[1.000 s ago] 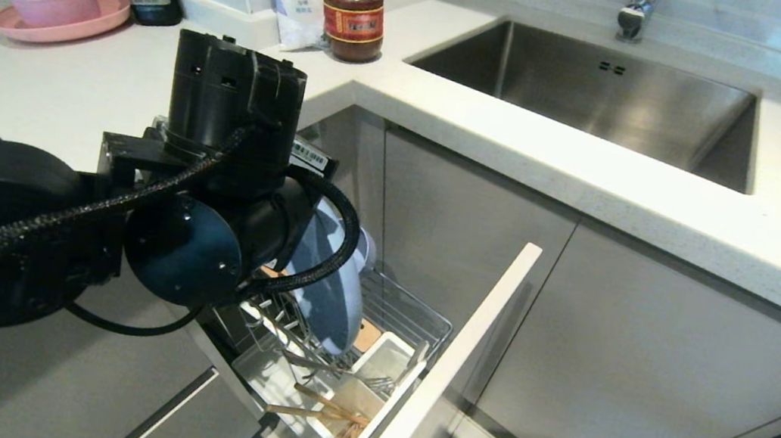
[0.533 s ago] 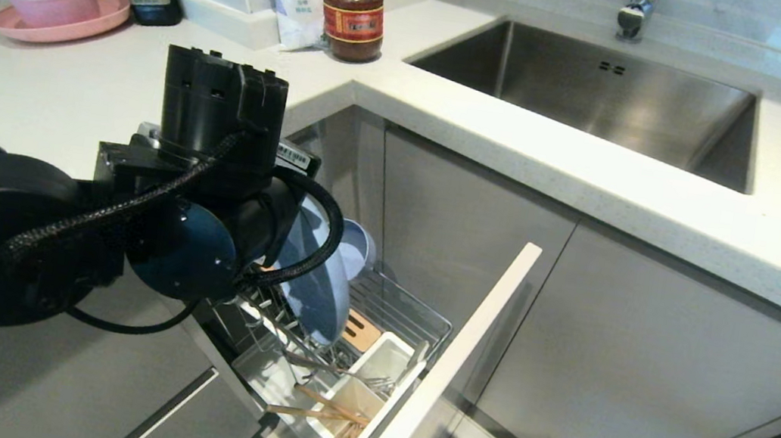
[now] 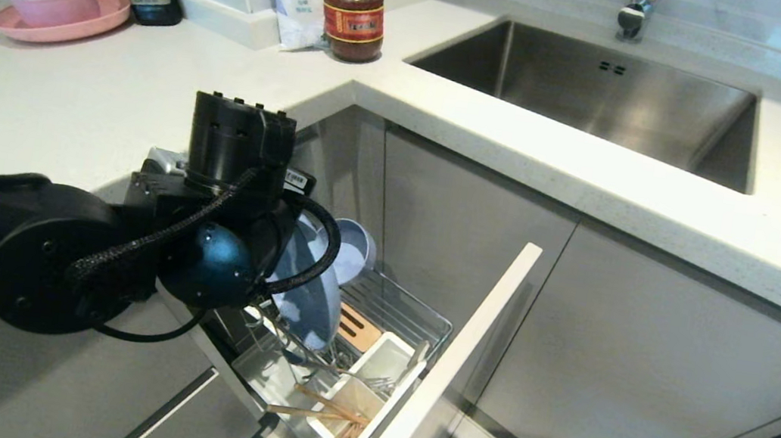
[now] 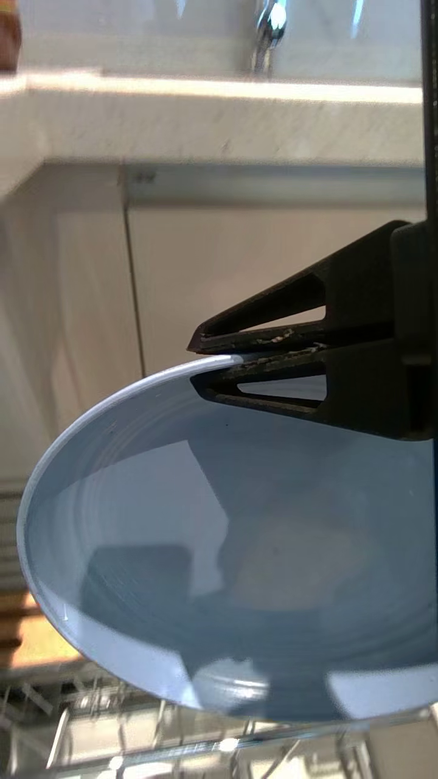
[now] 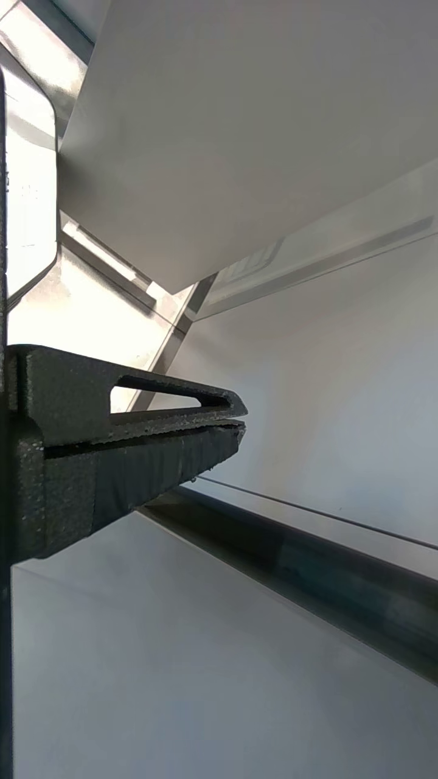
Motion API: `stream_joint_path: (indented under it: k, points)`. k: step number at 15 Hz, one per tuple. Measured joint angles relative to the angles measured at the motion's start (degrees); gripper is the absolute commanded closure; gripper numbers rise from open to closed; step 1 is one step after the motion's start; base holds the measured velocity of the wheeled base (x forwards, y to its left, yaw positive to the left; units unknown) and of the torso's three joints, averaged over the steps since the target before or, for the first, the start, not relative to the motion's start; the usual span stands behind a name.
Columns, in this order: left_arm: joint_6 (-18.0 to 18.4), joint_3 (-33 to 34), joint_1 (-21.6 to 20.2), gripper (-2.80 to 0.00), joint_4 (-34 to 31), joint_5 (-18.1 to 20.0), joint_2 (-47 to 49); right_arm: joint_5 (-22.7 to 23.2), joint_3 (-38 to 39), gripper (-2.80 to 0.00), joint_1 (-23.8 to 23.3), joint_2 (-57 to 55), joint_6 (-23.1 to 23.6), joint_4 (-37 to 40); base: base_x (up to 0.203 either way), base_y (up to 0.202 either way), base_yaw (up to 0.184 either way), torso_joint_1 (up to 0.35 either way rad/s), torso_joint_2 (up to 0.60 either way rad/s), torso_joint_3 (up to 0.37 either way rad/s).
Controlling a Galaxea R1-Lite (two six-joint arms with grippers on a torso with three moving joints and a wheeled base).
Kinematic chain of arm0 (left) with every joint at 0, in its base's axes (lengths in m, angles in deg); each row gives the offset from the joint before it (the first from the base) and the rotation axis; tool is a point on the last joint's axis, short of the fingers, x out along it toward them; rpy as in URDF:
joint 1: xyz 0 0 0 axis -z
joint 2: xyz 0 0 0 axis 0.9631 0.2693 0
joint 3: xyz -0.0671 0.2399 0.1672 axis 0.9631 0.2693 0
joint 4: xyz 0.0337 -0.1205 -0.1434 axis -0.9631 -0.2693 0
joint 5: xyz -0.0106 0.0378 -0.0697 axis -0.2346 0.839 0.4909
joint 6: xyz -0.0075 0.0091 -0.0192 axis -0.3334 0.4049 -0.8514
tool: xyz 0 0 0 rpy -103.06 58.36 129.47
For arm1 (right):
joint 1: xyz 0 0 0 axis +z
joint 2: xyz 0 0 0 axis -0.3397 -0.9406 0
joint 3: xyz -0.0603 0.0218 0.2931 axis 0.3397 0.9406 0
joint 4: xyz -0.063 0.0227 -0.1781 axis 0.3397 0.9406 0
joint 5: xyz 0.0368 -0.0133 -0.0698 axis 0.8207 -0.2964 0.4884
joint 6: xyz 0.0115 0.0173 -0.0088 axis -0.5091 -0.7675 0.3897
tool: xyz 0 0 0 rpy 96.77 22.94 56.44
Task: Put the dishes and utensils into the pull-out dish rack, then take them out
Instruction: Pick up the plate and place it in the cupboard
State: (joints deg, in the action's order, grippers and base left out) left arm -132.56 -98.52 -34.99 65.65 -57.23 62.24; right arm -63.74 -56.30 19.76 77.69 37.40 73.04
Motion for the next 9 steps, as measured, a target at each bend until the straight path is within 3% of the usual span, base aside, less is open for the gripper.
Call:
stream_joint_path:
  k: [9]
  points:
    - [-2.62, 1.48, -3.14, 0.00, 0.45, 3.54, 2.39, 0.02, 0.00, 0.00, 0.00, 0.00, 0.00, 0.00, 0.000, 0.000, 0.000, 0.000, 0.00, 0.000]
